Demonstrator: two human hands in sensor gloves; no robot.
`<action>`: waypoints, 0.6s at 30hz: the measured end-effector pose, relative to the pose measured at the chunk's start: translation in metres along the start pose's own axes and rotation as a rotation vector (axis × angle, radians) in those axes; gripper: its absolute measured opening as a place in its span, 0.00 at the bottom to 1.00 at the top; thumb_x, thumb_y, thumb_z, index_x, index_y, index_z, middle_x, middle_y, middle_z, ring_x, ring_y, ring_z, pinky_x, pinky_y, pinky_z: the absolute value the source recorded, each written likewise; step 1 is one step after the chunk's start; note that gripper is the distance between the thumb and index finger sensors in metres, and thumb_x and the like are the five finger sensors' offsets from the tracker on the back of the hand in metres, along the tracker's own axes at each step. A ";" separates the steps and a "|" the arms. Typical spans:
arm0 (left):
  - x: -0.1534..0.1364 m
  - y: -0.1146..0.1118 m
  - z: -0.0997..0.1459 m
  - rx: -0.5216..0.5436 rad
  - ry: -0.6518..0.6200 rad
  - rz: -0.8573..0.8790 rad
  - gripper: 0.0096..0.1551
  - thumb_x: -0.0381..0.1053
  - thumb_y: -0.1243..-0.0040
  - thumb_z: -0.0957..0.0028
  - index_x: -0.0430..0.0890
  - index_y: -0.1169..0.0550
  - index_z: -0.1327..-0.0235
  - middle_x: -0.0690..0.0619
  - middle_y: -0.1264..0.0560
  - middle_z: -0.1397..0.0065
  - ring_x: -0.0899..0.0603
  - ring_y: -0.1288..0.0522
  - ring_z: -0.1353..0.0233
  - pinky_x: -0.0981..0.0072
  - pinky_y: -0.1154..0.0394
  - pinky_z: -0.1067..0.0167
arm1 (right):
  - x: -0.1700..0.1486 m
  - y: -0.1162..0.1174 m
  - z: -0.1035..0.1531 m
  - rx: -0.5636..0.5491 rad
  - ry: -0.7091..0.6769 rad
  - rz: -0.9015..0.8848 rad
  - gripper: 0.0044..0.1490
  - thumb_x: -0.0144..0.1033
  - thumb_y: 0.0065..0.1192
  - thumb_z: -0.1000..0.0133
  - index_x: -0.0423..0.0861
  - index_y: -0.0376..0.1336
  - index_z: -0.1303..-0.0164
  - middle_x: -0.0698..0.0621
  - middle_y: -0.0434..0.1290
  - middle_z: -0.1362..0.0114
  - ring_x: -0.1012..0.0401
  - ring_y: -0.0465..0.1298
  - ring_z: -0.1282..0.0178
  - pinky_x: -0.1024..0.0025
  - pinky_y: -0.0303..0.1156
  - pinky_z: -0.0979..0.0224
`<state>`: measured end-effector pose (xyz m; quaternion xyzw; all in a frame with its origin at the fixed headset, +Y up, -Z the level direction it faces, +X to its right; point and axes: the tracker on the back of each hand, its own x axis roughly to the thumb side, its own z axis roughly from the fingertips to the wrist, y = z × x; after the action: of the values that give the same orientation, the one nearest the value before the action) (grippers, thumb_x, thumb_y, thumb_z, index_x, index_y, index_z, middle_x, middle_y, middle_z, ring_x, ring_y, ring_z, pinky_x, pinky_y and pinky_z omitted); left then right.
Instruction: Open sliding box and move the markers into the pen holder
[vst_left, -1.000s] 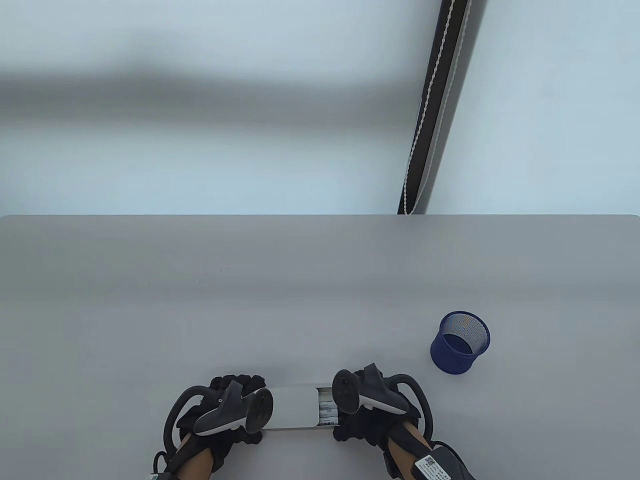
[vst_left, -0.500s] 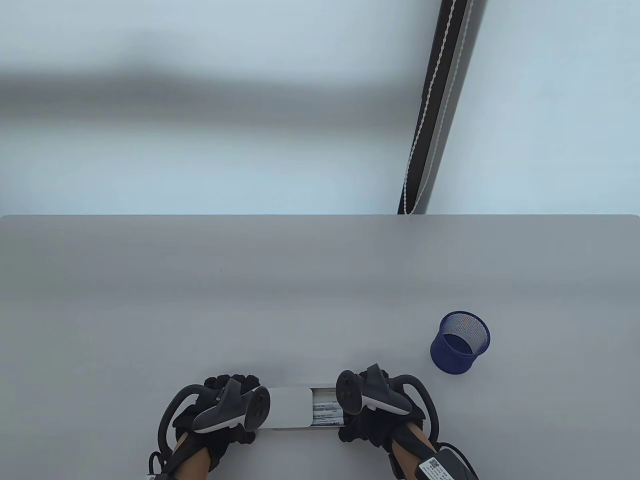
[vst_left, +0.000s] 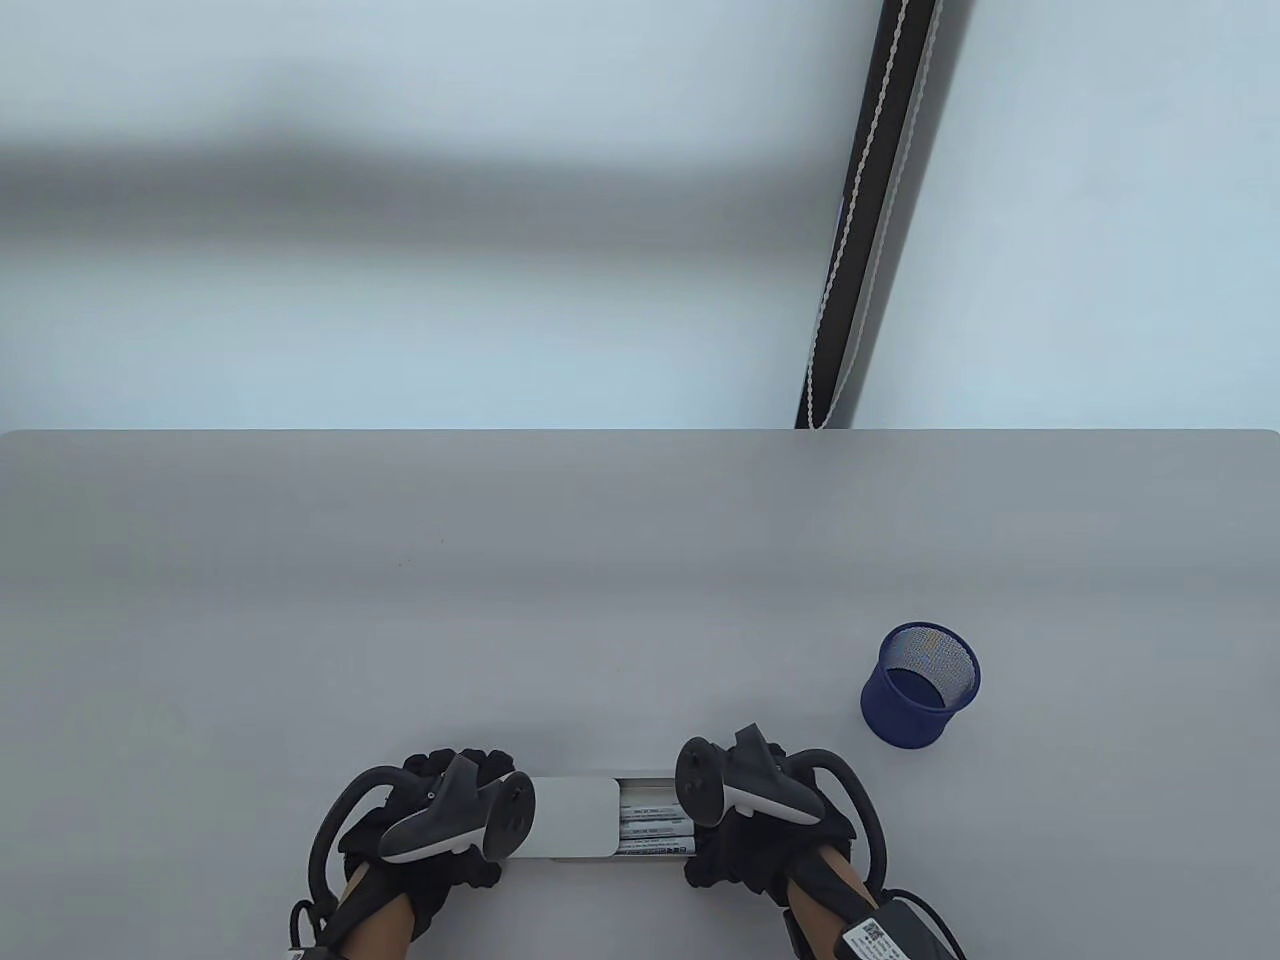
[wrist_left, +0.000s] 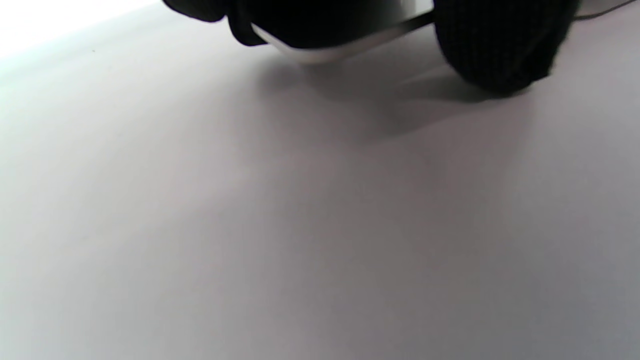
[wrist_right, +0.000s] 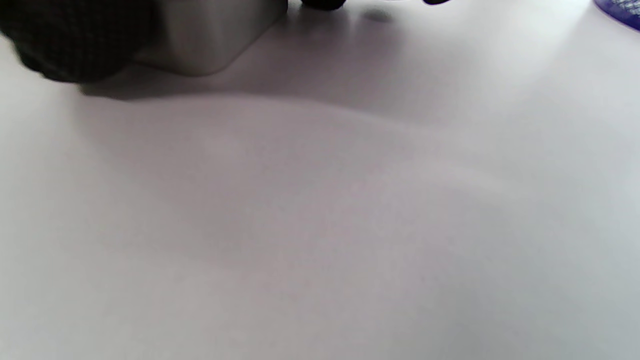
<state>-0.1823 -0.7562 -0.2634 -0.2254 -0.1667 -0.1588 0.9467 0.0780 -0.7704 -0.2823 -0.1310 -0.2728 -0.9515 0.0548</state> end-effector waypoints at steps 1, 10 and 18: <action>0.000 0.000 0.000 0.000 -0.001 -0.003 0.51 0.73 0.47 0.57 0.57 0.50 0.23 0.55 0.44 0.16 0.45 0.38 0.17 0.54 0.37 0.19 | -0.001 -0.002 0.001 0.024 -0.005 -0.014 0.53 0.69 0.55 0.54 0.54 0.39 0.28 0.44 0.45 0.21 0.42 0.46 0.21 0.45 0.50 0.22; 0.000 0.000 0.000 0.001 -0.001 -0.011 0.51 0.73 0.47 0.57 0.57 0.50 0.23 0.55 0.44 0.16 0.45 0.38 0.17 0.54 0.36 0.19 | -0.011 -0.021 0.011 -0.237 -0.047 -0.212 0.45 0.54 0.64 0.53 0.56 0.50 0.27 0.44 0.50 0.20 0.44 0.51 0.21 0.47 0.53 0.22; 0.000 0.000 0.000 0.000 0.000 -0.016 0.51 0.73 0.47 0.57 0.57 0.50 0.23 0.56 0.43 0.16 0.46 0.38 0.17 0.54 0.36 0.19 | 0.007 -0.015 0.007 -0.434 -0.049 0.016 0.30 0.44 0.71 0.55 0.63 0.64 0.42 0.55 0.67 0.30 0.53 0.68 0.30 0.55 0.64 0.28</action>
<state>-0.1827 -0.7564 -0.2632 -0.2240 -0.1685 -0.1665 0.9454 0.0704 -0.7544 -0.2818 -0.1650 -0.0615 -0.9840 0.0262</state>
